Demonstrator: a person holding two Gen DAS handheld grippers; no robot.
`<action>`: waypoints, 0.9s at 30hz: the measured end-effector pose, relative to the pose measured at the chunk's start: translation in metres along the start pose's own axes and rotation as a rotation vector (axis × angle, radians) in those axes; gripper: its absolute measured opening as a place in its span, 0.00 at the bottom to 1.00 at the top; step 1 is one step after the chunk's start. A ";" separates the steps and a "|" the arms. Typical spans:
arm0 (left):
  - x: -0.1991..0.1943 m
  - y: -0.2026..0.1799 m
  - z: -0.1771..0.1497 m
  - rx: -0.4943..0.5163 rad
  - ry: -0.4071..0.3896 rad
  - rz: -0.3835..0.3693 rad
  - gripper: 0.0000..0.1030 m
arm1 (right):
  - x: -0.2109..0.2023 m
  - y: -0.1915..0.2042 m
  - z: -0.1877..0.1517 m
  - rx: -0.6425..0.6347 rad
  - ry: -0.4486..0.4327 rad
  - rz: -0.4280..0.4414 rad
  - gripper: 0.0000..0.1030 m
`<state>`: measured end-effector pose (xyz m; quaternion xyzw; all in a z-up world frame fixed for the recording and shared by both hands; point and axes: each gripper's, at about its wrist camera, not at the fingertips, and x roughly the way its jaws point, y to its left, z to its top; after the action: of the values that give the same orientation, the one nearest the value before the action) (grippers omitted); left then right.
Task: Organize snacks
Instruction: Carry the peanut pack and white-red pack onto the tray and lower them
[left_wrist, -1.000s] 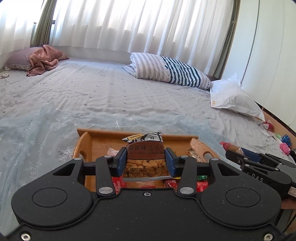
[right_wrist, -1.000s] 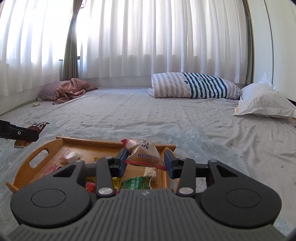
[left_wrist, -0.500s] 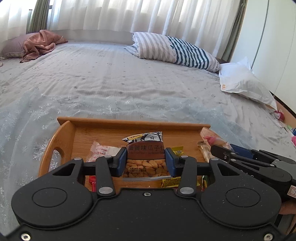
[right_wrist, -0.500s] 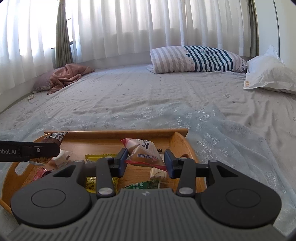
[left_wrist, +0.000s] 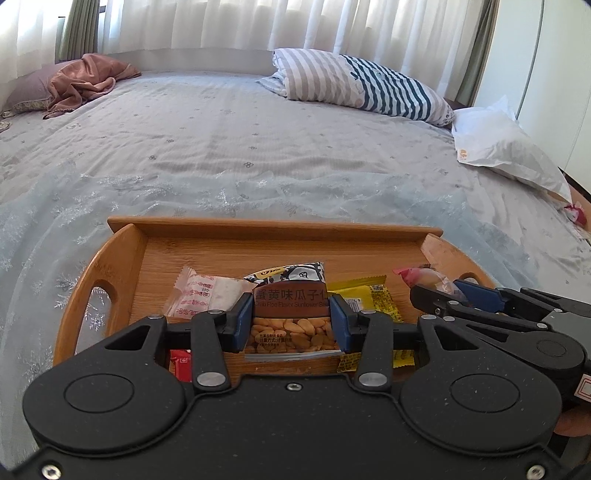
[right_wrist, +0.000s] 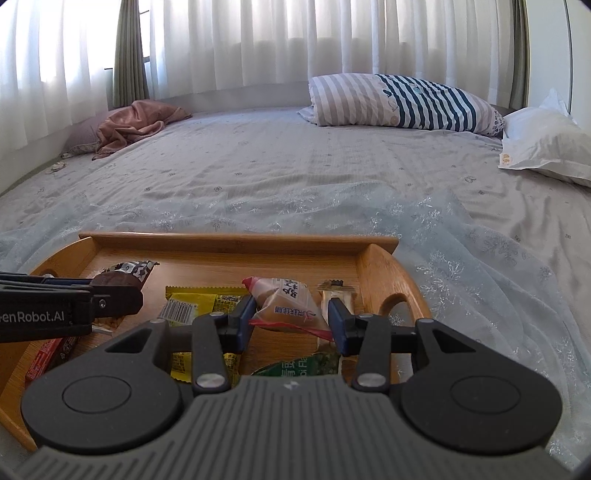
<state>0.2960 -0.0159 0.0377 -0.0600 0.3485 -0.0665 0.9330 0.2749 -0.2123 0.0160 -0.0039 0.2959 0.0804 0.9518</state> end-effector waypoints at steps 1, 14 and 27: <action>0.001 0.000 -0.001 0.003 -0.001 0.003 0.40 | 0.001 0.000 0.000 0.000 0.003 0.000 0.47; 0.009 -0.004 -0.006 0.023 0.015 0.017 0.40 | 0.007 0.004 -0.002 -0.019 0.025 -0.009 0.47; 0.016 -0.002 -0.010 0.030 0.025 0.025 0.40 | 0.011 0.012 -0.001 -0.059 0.044 -0.010 0.48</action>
<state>0.3011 -0.0209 0.0203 -0.0410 0.3599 -0.0606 0.9301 0.2814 -0.1990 0.0090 -0.0355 0.3142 0.0842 0.9449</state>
